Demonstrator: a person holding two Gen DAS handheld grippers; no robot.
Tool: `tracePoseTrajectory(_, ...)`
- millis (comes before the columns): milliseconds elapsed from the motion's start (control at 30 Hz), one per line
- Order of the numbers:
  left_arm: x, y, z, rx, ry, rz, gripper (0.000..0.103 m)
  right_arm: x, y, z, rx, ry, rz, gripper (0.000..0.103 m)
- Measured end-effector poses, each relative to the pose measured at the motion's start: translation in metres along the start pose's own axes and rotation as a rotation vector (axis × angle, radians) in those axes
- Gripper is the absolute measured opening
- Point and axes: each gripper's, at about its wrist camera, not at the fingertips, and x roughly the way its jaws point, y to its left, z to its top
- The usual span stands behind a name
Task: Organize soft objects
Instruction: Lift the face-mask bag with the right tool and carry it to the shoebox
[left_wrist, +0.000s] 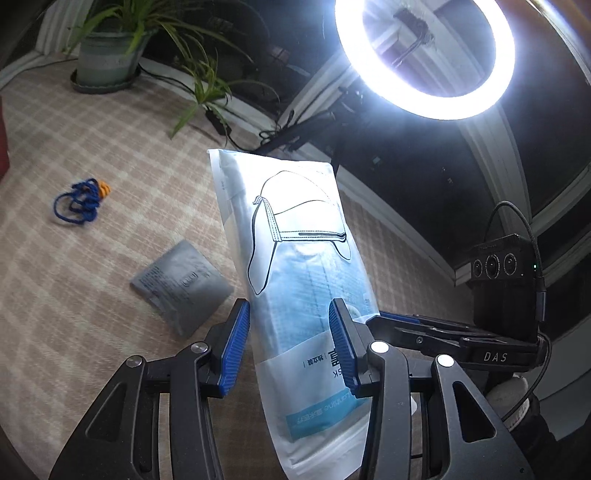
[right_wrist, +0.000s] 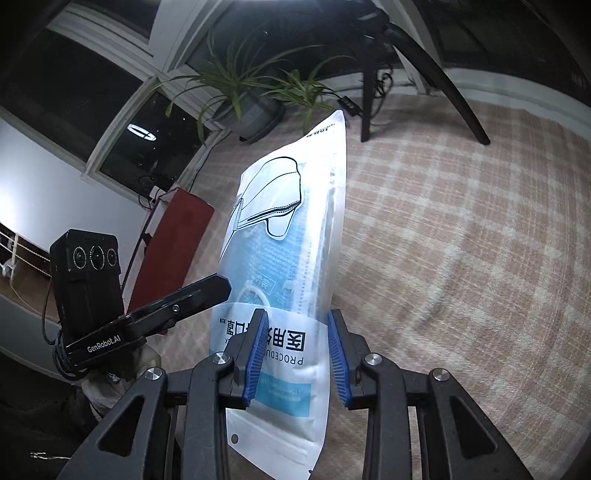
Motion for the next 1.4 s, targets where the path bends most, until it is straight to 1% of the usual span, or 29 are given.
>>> tracePoseTrajectory(233, -0.043, 0.013, 0.004, -0.010, -0.063, -0.008, 0.041, 0.002, 0.048, 0.008, -0.032, -0.022, -0.002, 0.029)
tracePoseTrajectory(533, -0.100, 0.054, 0.012, -0.045, -0.135, 0.006, 0.041, 0.033, 0.111, 0.021, -0.068, -0.016, 0.023, 0.029)
tracePoseTrajectory(833, -0.163, 0.110, 0.030, -0.072, -0.204, 0.036, 0.041, 0.080, 0.187, 0.039, -0.108, -0.005, 0.073, 0.029)
tracePoseTrajectory(1067, -0.209, 0.150, 0.039, -0.087, -0.254, 0.084, 0.041, 0.120, 0.245, 0.052, -0.156, 0.016, 0.119, 0.029)
tracePoseTrajectory(1267, -0.242, 0.191, 0.044, -0.110, -0.271, 0.120, 0.041, 0.159, 0.285, 0.056, -0.188, 0.049, 0.155, 0.029)
tracePoseTrajectory(1400, -0.255, 0.208, 0.048, -0.111, -0.267, 0.149, 0.041, 0.183, 0.303, 0.056, -0.202, 0.082, 0.166, 0.029)
